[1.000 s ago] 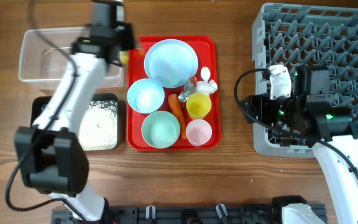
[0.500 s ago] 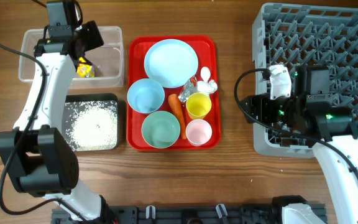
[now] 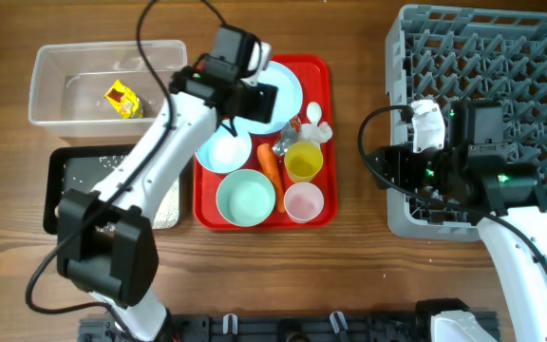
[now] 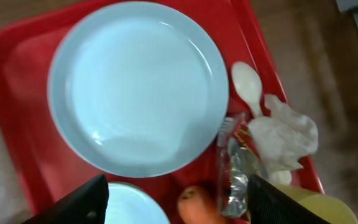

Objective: Sort waste into correct bins and load items into the dishwasher rack
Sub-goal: 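Carry the yellow Apollo wrapper to the clear bin and release, then grasp the red wrapper and drop it into the clear bin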

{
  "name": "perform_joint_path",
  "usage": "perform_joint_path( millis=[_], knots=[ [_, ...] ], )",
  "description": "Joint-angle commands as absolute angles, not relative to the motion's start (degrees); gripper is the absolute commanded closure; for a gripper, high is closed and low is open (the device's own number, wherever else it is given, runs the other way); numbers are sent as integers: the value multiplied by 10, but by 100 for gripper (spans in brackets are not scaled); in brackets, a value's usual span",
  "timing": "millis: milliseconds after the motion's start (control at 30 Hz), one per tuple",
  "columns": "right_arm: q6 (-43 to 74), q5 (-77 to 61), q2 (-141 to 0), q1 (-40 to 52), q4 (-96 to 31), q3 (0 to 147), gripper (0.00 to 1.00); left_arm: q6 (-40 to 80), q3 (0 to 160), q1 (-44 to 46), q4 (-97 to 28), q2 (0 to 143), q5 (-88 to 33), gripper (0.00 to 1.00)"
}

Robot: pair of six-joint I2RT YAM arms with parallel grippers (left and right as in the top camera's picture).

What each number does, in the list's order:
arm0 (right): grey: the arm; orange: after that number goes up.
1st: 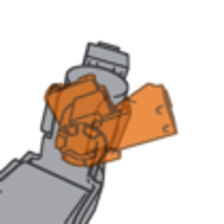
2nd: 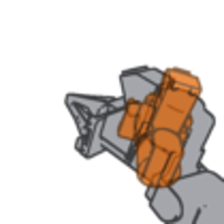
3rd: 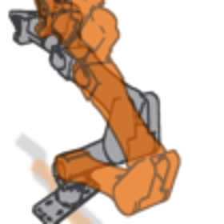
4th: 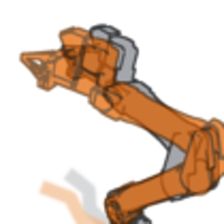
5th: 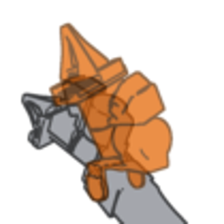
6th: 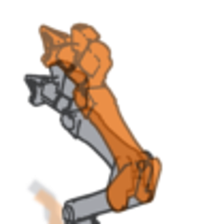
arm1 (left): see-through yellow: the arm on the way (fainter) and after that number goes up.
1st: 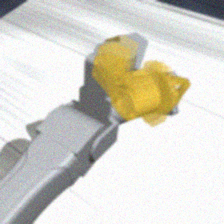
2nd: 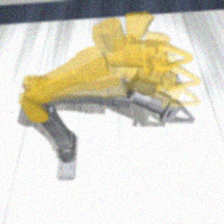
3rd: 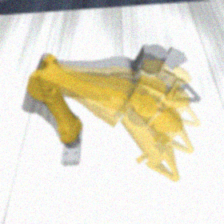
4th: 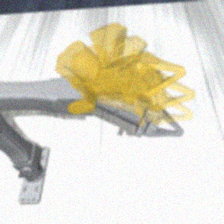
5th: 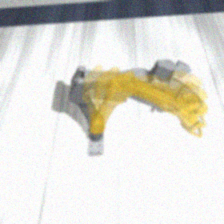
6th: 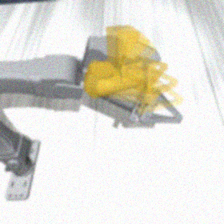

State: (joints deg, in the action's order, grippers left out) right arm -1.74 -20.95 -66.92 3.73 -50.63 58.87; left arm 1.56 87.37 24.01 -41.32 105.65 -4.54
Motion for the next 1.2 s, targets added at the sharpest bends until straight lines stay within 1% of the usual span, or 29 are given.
perform_joint_path(
  millis=[0, 233, 267, 367, 467, 533, 633, 700, 733, 767, 900, 1000, 1167],
  knots=[
    [-13, -205, -673, 41, -507, 591, 16, 1, 880, 259, -416, 1109, -100, 30],
    [-13, -205, -673, 41, -510, 591, 16, -3, 880, 284, -414, 1170, -135, 31],
    [-13, -205, -673, 41, -510, 591, 15, -3, 880, 286, -414, 1172, -138, 33],
    [-13, -205, -673, 41, -510, 591, 16, -11, 880, 294, -410, 1175, -139, 48],
    [-13, -205, -673, 41, -511, 591, 16, -11, 880, 296, -403, 1180, -139, 52],
    [-13, -205, -673, 41, -511, 591, 16, -11, 880, 297, -401, 1190, -139, 57],
    [-13, -205, -673, 41, -511, 591, 16, -11, 880, 297, -398, 1204, -136, 68],
    [-13, -205, -673, 41, -511, 591, 15, -11, 880, 297, -397, 1213, -136, 83],
    [-13, -205, -673, 41, -511, 591, 16, -11, 880, 297, -395, 1213, -136, 92],
    [-13, -205, -673, 41, -511, 591, 16, -11, 880, 297, -394, 1213, -136, 96],
    [-13, -205, -673, 41, -511, 591, 16, -1, 890, 295, -384, 1202, -137, 96],
    [-13, -205, -673, 41, -511, 591, 16, 20, 901, 287, -384, 1165, -137, 96],
    [-13, -205, -673, 41, -510, 591, 15, 20, 903, 256, -386, 1094, -137, 96]
  ],
)
